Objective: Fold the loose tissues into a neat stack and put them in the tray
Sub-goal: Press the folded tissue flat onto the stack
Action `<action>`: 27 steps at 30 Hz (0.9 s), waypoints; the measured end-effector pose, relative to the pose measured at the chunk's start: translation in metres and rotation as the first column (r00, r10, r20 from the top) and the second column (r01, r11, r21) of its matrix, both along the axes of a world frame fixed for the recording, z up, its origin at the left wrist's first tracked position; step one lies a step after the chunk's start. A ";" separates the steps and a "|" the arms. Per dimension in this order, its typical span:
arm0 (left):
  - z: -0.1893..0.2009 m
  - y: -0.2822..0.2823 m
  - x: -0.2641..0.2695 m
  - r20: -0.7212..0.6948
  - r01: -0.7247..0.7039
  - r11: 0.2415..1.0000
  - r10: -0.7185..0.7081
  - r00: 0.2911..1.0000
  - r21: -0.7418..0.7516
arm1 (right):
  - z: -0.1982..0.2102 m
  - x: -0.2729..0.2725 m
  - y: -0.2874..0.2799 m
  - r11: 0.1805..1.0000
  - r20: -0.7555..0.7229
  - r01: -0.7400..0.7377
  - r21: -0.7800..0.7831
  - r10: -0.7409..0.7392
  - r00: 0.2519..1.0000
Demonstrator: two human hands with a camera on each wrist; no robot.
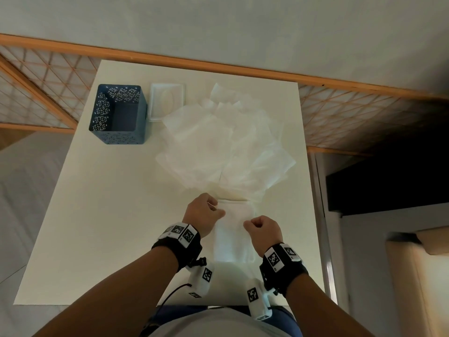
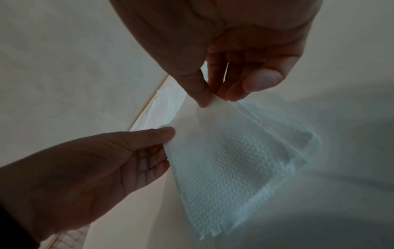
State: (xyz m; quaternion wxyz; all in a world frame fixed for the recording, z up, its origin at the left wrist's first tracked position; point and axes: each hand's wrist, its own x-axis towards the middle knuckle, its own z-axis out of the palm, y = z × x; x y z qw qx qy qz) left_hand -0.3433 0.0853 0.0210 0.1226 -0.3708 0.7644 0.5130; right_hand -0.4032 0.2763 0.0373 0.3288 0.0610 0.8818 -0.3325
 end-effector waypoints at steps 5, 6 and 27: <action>-0.001 0.003 -0.004 -0.005 -0.034 0.999 0.034 0.999 -0.011 | -0.005 -0.004 -0.002 1.000 0.004 0.011 0.021 -0.011 1.000; -0.002 0.003 -0.004 0.001 -0.042 0.999 0.042 0.999 -0.016 | -0.007 -0.005 -0.003 1.000 0.005 0.007 0.028 -0.007 1.000; 0.000 0.010 -0.003 0.062 -0.014 0.999 0.017 0.998 -0.049 | -0.006 -0.010 -0.008 0.999 -0.017 0.035 -0.014 -0.036 0.999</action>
